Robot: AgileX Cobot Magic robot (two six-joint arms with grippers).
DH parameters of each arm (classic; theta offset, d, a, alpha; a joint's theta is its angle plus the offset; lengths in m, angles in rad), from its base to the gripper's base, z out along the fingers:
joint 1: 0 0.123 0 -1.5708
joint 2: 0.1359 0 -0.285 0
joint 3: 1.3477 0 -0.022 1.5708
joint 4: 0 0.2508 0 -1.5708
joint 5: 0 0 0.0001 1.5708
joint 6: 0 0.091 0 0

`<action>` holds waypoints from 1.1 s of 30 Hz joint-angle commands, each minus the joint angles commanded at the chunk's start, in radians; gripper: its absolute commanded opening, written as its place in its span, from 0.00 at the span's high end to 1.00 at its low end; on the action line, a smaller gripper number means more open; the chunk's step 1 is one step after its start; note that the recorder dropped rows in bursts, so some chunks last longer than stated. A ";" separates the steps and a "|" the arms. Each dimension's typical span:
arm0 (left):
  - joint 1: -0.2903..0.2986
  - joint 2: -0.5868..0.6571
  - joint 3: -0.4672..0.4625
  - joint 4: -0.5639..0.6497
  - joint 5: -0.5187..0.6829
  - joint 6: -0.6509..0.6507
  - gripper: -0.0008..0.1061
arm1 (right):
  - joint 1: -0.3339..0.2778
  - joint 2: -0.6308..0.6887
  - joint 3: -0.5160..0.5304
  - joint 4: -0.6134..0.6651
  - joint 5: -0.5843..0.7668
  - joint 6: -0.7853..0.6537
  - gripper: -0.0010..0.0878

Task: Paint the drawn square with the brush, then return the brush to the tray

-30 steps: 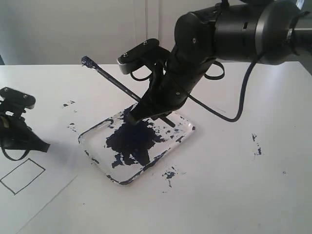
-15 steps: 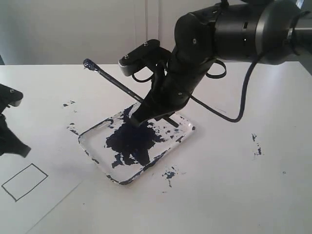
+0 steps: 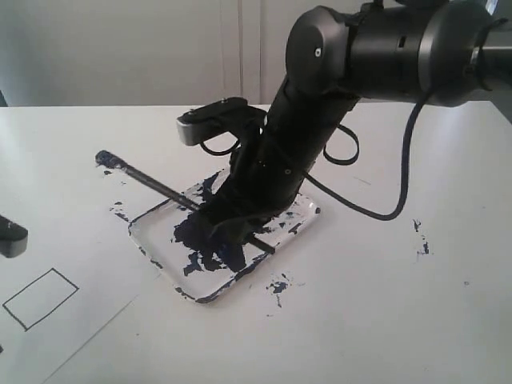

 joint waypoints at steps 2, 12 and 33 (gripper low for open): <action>0.000 0.000 0.025 0.010 -0.046 0.000 0.99 | 0.000 0.000 0.000 0.007 0.029 0.000 0.99; 0.000 -0.001 0.043 0.113 -0.086 -0.112 0.47 | 0.000 0.000 0.002 0.014 0.049 0.000 0.99; 0.060 -0.001 0.106 0.284 -0.187 -0.205 0.48 | 0.122 0.028 0.095 0.134 0.070 -0.053 0.99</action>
